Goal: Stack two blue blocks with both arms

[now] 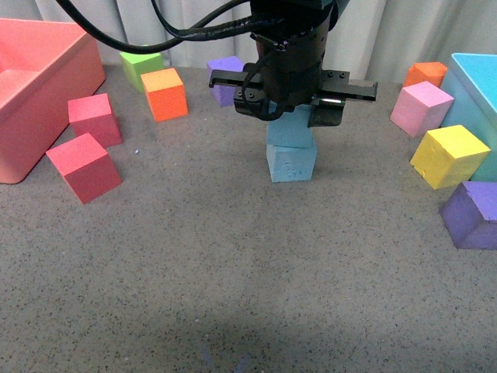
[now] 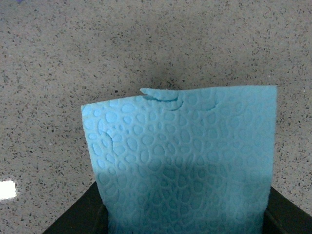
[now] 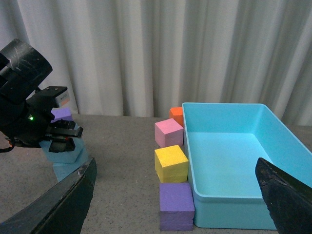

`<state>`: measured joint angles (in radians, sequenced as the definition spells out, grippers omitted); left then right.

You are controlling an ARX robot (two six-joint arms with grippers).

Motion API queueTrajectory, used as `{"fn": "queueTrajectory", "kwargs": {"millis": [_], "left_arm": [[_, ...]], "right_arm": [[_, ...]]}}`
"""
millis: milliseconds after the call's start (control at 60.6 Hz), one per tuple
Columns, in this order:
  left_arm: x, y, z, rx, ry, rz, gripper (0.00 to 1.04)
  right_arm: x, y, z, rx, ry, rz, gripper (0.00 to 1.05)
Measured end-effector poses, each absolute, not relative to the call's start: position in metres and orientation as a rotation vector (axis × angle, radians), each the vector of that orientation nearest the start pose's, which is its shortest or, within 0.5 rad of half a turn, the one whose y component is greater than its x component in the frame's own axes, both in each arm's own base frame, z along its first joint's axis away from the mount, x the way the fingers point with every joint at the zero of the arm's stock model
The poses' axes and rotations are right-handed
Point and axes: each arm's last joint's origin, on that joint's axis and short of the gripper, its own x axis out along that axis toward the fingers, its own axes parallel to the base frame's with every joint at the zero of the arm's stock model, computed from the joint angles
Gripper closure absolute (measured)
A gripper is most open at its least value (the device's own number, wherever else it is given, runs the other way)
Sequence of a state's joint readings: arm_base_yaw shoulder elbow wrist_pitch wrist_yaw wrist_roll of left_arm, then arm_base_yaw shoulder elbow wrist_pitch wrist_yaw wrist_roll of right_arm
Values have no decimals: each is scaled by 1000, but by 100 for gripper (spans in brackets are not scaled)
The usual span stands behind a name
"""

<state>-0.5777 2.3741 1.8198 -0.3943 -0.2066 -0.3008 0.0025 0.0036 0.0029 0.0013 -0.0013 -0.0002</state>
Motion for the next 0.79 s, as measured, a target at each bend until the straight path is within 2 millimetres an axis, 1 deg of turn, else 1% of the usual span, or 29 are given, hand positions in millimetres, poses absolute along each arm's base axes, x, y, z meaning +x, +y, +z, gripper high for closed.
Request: {"fn": "queueTrajectory", "kwargs": {"millis": [297,346,412,561,577,610,709,792], "left_arm": [[423,-279,131,102,919,-226,56],[423,-279,131,103,919,-226,46],[423,-279,131,104,919,-226,37],[424,-278,131,102,920,-226,6],[424,-278,131,102,919,-225,5],[425,-277,132,100,914,-221,7],[426,-273,138,88,896,-218,7],[425,-267,152,60,859,-226,7]], "right_arm": [[98,0,164,0,-1,4,10],[98,0,164,0,-1,4,10],[98,0,164,0,-1,4,10],[98,0,164,0,-1,4,10],[98,0,164,0,-1,4,10],[98,0,164,0,-1,4,10],[98,0,164,0,-1,4,10],[98,0,164,0,-1,4,10]]}}
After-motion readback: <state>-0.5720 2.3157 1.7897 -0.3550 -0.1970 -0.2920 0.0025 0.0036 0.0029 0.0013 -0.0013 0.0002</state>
